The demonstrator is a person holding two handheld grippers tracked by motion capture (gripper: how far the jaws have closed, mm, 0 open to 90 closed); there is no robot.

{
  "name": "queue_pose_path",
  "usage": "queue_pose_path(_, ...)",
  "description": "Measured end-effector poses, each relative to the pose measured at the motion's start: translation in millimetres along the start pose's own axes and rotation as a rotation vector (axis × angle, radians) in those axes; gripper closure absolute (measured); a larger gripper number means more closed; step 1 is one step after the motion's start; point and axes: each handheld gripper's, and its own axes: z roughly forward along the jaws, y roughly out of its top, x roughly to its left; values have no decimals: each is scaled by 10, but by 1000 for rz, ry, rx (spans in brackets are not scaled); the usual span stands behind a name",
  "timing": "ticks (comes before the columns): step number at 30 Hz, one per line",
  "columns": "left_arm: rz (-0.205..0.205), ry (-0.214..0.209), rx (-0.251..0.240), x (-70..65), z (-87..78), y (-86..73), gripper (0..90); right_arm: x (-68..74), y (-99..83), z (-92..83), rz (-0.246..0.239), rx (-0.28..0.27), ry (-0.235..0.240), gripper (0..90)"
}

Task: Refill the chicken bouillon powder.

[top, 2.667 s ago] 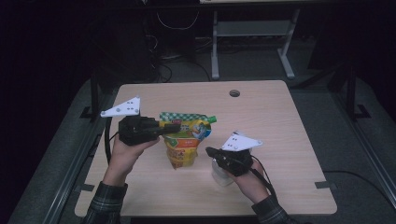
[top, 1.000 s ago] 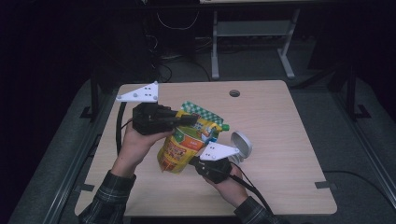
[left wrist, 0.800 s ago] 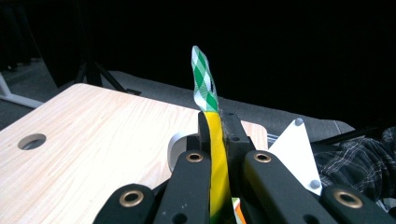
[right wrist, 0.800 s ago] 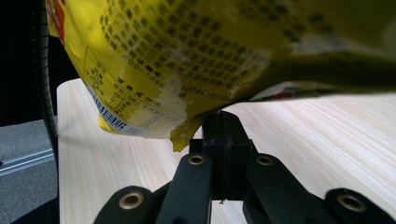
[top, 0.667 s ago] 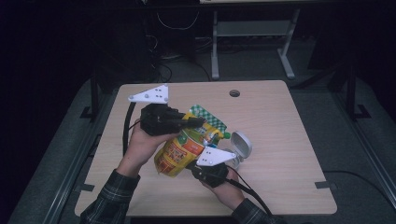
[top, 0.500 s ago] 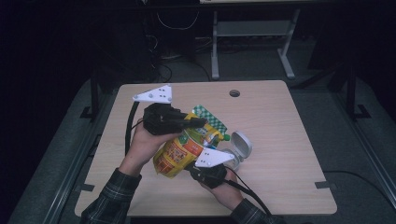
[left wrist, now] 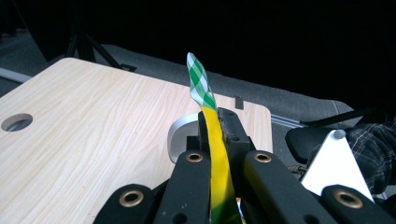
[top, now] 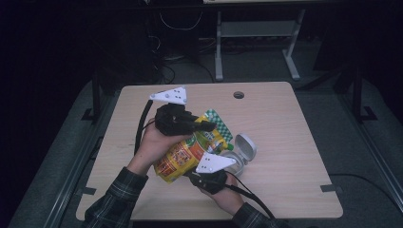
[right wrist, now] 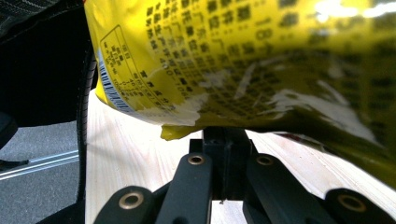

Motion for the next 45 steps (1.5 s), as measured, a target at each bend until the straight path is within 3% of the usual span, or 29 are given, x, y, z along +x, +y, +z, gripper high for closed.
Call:
queue_pose_path(12,2,27,69,2,146,25,900,14,-17,29,13,-21,16,899)
queue_pose_path(20,-19,57,91,72,230,15,900,29,-17,37,17,-31,25,899)
queue_pose_path(28,-28,40,115,91,291,9,900,37,-27,53,17,-34,34,899)
queue_pose_path(45,-50,67,182,123,422,0,900,44,-52,53,24,-44,43,900)
